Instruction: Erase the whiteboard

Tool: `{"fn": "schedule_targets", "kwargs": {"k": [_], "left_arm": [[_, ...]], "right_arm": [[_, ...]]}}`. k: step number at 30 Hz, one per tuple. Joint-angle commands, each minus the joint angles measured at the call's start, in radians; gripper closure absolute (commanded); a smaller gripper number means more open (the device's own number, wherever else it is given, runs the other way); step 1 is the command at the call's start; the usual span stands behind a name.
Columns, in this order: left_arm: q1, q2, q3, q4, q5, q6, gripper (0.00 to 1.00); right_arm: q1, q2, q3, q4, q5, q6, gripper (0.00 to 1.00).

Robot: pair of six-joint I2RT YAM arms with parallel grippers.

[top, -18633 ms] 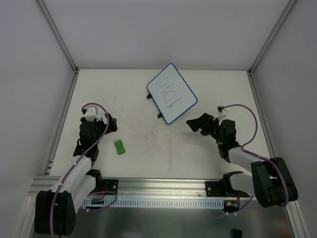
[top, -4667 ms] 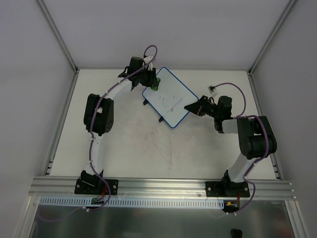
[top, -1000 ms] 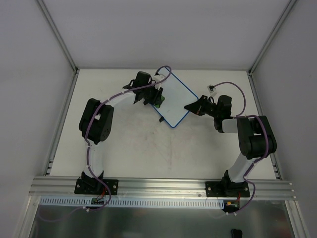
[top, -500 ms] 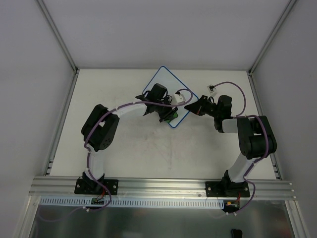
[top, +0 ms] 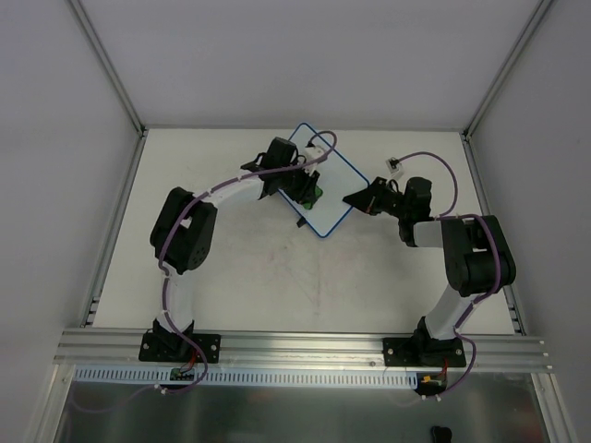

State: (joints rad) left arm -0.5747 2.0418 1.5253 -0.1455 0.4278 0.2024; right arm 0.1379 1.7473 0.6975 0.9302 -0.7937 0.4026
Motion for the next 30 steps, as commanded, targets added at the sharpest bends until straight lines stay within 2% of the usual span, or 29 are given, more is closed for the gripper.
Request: {"fn": "schedule_targets", "kwargs": {"k": [1, 3, 5, 7, 9, 13, 16, 19, 21, 24, 26, 30], "left_arm": [[0.097, -0.078, -0.029, 0.197, 0.008, -0.199, 1.0], [0.163, -0.171, -0.091, 0.328, 0.124, -0.303, 1.0], [0.205, -0.228, -0.19, 0.412, 0.163, -0.472, 1.0], [0.257, -0.304, -0.27, 0.42, 0.16, -0.614, 1.0], [0.274, -0.377, -0.332, 0.397, 0.154, -0.679, 1.0], [0.28, -0.537, -0.552, 0.304, -0.097, -0.716, 1.0], [0.28, -0.693, -0.698, 0.255, -0.202, -0.748, 1.0], [0.28, -0.813, -0.783, 0.16, -0.314, -0.79, 1.0], [0.28, -0.87, -0.807, 0.026, -0.416, -0.823, 1.0], [0.28, -0.942, -0.858, -0.146, -0.587, -0.954, 1.0], [0.28, -0.982, -0.899, -0.199, -0.623, -1.026, 1.0], [0.28, -1.057, -0.968, -0.241, -0.614, -1.074, 0.99]], "right_arm": [[0.028, -0.032, 0.042, 0.087, -0.108, 0.025, 1.0], [0.028, -0.032, 0.04, 0.087, -0.111, 0.025, 1.0], [0.029, -0.032, 0.04, 0.087, -0.111, 0.025, 1.0], [0.028, -0.031, 0.04, 0.087, -0.11, 0.025, 1.0], [0.028, -0.026, 0.042, 0.091, -0.108, 0.027, 1.0], [0.028, -0.031, 0.033, 0.101, -0.107, 0.028, 1.0], [0.028, -0.032, 0.034, 0.099, -0.11, 0.033, 1.0], [0.029, -0.025, 0.033, 0.104, -0.108, 0.035, 1.0], [0.028, -0.022, 0.028, 0.11, -0.104, 0.036, 1.0], [0.029, -0.016, 0.022, 0.117, -0.105, 0.036, 1.0], [0.028, -0.011, 0.02, 0.124, -0.105, 0.042, 1.0], [0.028, -0.015, 0.017, 0.124, -0.104, 0.042, 1.0]]}}
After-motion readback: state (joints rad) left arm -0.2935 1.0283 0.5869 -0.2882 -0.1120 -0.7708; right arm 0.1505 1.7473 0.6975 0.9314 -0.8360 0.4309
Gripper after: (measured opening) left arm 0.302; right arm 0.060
